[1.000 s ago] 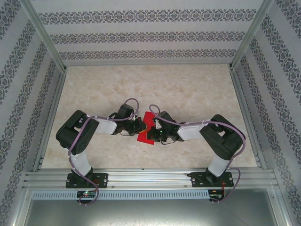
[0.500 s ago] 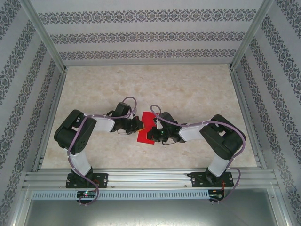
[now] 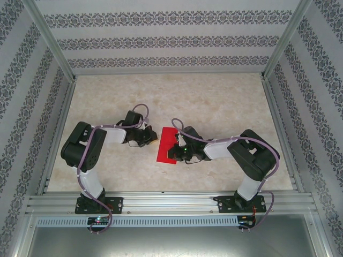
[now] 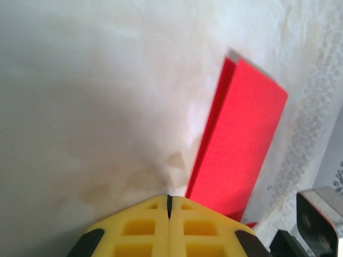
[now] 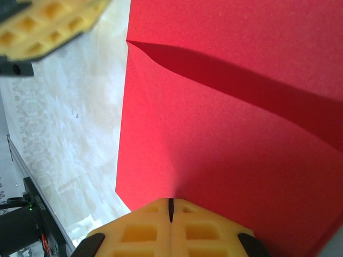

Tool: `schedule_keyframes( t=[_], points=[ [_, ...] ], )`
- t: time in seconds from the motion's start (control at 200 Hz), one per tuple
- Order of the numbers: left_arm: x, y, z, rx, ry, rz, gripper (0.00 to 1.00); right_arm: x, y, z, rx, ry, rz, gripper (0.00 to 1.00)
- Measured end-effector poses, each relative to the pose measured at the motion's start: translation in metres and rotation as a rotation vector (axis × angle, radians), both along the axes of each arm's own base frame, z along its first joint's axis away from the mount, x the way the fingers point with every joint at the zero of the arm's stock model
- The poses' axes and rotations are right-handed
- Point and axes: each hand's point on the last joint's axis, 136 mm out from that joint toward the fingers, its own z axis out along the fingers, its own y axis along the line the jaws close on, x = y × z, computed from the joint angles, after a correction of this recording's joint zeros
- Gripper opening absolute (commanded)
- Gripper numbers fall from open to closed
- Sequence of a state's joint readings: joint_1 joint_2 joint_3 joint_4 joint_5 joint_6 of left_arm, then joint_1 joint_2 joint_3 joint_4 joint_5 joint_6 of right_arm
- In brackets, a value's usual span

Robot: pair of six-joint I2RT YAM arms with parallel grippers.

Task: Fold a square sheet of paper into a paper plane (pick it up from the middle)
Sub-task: Fold the triangle a second time at the center of the table.

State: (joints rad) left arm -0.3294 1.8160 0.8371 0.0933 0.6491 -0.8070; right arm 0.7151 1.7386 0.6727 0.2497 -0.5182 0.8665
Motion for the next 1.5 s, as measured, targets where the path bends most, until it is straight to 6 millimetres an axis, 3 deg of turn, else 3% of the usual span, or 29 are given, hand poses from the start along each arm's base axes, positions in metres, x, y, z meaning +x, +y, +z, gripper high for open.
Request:
schedule_keyframes(
  t=[0.105, 0.215, 0.305, 0.405, 0.604, 0.814, 1.269, 1.499],
  points=[
    [0.002, 0.008, 0.004, 0.028, -0.008, 0.020, 0.07, 0.000, 0.000, 0.000, -0.006, 0.004, 0.005, 0.00],
    [0.002, 0.006, 0.024, 0.009, -0.049, 0.014, 0.07, 0.001, 0.001, 0.000, -0.008, 0.011, 0.008, 0.00],
    [-0.003, -0.005, 0.042, -0.013, -0.089, -0.018, 0.07, 0.001, 0.001, 0.000, -0.011, 0.020, 0.009, 0.00],
    [-0.017, -0.026, 0.048, -0.028, -0.098, -0.083, 0.06, 0.001, 0.001, 0.001, -0.015, 0.024, 0.008, 0.00],
    [-0.037, -0.049, 0.046, -0.037, -0.072, -0.136, 0.06, 0.001, 0.001, 0.001, -0.015, 0.024, 0.008, 0.00],
    [-0.039, -0.053, 0.043, -0.028, -0.062, -0.131, 0.06, 0.001, 0.001, 0.000, -0.022, 0.031, 0.009, 0.00],
    [-0.045, -0.070, -0.001, 0.014, 0.034, -0.177, 0.03, 0.001, 0.001, 0.000, -0.021, 0.032, 0.009, 0.01],
    [-0.043, -0.074, -0.002, -0.006, 0.035, -0.189, 0.02, 0.001, 0.001, 0.001, -0.021, 0.030, 0.009, 0.03]
  ],
)
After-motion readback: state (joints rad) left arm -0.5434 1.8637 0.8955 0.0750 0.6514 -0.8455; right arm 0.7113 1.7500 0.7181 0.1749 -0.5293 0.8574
